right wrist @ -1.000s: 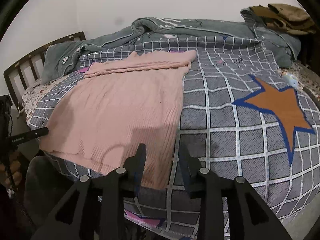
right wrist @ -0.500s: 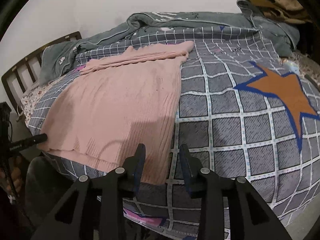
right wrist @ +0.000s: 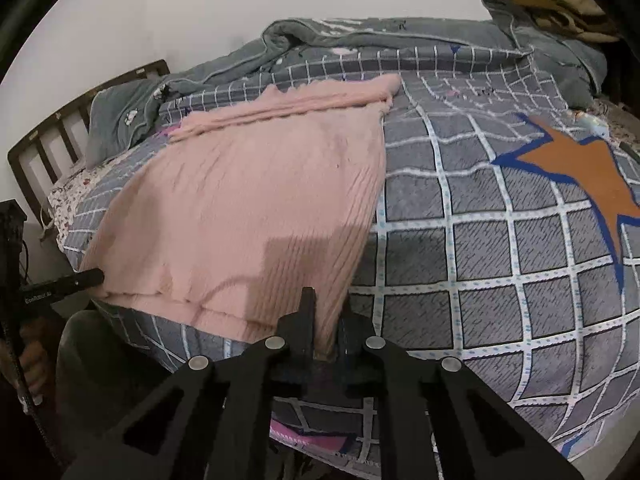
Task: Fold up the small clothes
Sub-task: 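Lift the hem with both grippers and fold it toward the collar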
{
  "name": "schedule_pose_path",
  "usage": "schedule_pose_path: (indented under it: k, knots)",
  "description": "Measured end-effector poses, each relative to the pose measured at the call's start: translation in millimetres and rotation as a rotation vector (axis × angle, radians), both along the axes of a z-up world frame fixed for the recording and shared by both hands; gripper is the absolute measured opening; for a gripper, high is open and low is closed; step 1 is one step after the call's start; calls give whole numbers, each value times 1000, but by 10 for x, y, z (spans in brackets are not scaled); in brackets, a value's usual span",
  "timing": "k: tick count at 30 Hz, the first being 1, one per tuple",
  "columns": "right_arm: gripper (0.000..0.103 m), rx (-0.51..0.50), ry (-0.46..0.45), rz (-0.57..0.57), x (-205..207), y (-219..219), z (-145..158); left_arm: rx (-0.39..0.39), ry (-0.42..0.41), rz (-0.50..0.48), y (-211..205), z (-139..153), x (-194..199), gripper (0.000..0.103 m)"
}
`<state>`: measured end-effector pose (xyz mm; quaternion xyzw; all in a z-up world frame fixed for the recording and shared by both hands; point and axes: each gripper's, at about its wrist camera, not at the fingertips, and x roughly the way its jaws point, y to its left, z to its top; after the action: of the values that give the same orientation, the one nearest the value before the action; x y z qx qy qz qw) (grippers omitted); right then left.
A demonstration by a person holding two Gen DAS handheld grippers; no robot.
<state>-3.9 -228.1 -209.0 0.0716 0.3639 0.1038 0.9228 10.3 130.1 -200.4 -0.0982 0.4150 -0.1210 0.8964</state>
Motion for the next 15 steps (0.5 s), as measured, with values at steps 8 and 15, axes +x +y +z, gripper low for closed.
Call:
schedule_pose_path:
  k: [8,15]
  knots:
    - [8,139,-89,-1,-95,-127,449,-120,-65,39,175,462,34,7]
    - [7,205,-130,-12,144,-187,928,-140,-125,68,204,958,274,7]
